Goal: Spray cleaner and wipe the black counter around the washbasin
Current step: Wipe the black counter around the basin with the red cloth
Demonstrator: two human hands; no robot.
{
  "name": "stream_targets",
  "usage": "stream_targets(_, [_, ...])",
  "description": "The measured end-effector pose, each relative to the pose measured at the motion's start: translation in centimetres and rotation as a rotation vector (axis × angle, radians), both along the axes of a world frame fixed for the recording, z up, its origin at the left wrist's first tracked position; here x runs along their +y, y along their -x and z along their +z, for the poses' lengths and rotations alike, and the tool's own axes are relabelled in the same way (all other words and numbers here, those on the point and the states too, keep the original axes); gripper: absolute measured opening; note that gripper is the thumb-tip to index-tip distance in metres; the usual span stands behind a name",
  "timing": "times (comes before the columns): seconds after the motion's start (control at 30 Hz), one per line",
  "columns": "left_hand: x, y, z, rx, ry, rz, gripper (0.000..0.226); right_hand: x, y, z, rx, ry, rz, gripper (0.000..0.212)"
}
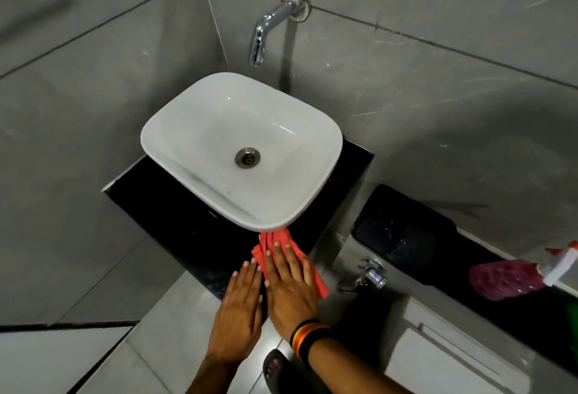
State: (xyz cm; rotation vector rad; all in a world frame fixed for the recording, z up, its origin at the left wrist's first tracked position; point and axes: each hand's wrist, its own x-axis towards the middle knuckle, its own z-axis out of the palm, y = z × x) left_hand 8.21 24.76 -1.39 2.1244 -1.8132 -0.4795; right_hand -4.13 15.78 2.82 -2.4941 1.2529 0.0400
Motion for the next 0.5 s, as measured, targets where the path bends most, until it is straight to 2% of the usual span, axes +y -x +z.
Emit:
stream_targets(0.13, [1.8, -1.2, 0.0, -0.005, 0.005, 0.003, 0.058, -2.1, 1.1, -0.5, -0.007, 0.053, 0.200, 0.062])
stream_targets(0.27, [2.5, -2.0, 0.1, -0.009, 0.001, 0.021, 0.059, -5.6, 3.6, -1.6, 0.058, 0.170, 0.467, 0.066])
stream_targets(0.33, [3.0, -2.5, 0.0, -0.007, -0.001, 0.063, 0.059, -4.7, 2.3, -2.5, 0.011, 0.137, 0.396, 0.065])
stream_targets(0.5, [3.6, -4.9, -0.1, -0.011, 0.015, 0.043, 0.059, 0.9, -3.9, -2.2, -0.031, 0.049, -0.074, 0.070])
